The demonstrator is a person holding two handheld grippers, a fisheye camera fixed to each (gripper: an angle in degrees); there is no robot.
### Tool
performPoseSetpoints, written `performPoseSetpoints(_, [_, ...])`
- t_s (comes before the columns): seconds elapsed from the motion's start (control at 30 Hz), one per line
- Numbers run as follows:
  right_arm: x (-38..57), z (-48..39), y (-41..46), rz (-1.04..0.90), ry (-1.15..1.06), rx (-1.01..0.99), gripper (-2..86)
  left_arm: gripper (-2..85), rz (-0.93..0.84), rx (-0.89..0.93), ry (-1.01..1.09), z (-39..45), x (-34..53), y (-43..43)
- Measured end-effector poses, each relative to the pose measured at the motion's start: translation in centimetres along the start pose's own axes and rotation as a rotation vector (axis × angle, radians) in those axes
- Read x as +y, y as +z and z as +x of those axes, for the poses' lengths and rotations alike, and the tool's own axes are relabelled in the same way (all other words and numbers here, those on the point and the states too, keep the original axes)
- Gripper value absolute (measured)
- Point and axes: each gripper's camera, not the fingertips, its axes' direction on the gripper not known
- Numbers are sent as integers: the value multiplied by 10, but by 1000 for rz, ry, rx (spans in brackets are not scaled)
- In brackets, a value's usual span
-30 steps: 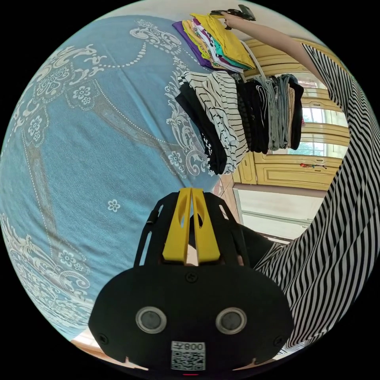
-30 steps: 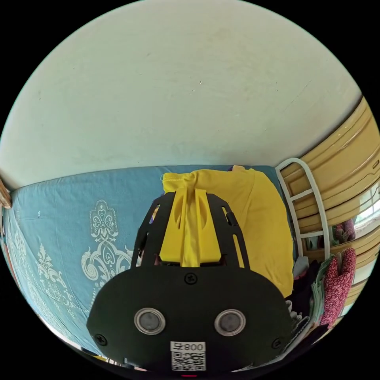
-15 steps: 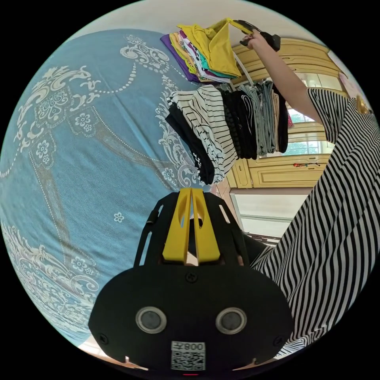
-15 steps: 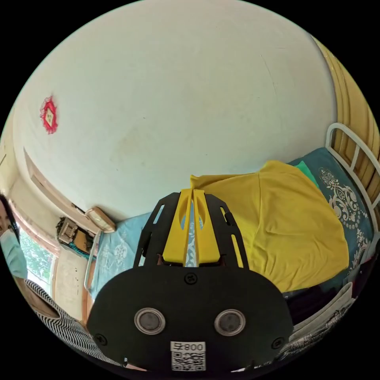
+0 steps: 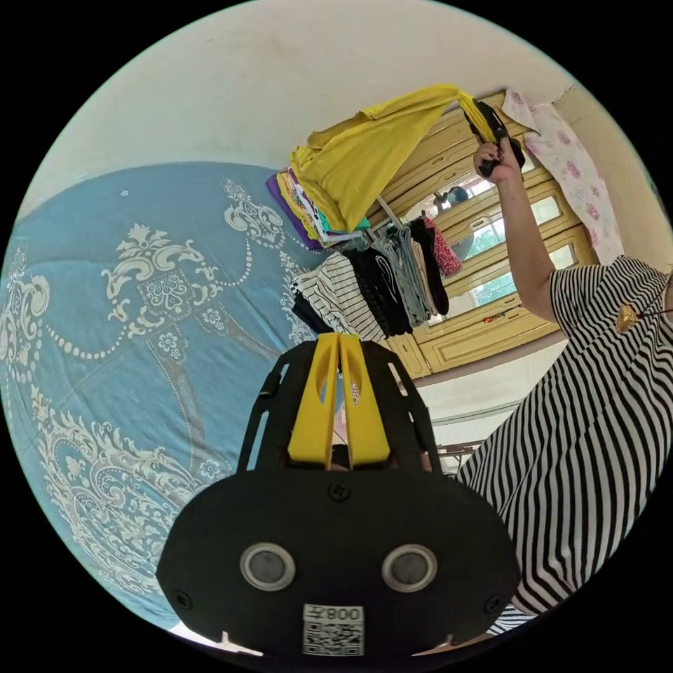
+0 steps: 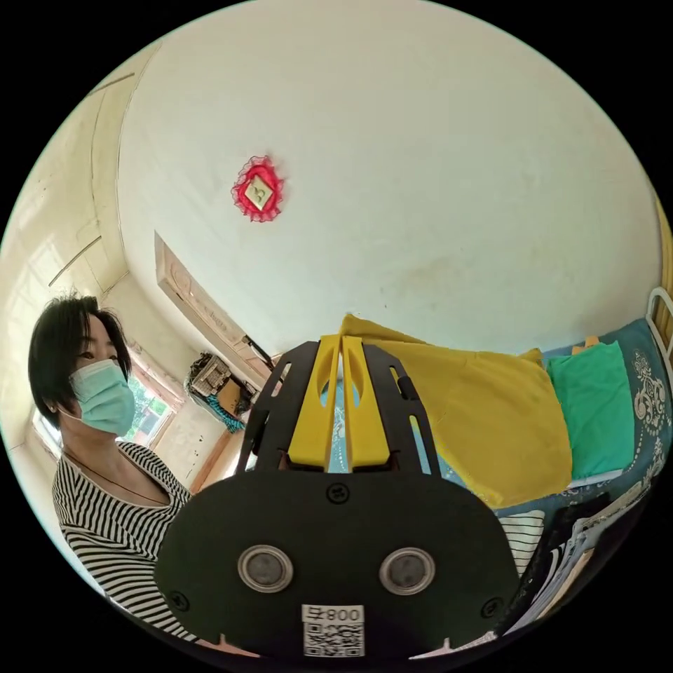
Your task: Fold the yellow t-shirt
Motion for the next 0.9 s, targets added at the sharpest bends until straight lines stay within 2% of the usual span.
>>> performPoseSetpoints(0.17, [-17, -130, 9, -30, -73, -12, 1, 12, 134, -5, 44, 47, 16, -104])
performPoseSetpoints(0.33, [-12, -233, 24, -62, -111, -60, 2, 30, 299, -93, 84, 105, 45, -230])
performPoseSetpoints(0.53, [9, -322, 58, -122, -97, -184, 2, 49, 337, -184, 88, 162, 77, -321])
performPoseSetpoints(0.73, [22, -412, 71, -144, -170, -277, 1, 45, 364, -99, 135, 225, 71, -333])
performPoseSetpoints(0.9, [28, -472, 55, -130, -237, -280, 1, 50, 201, -69, 192, 290, 80, -296])
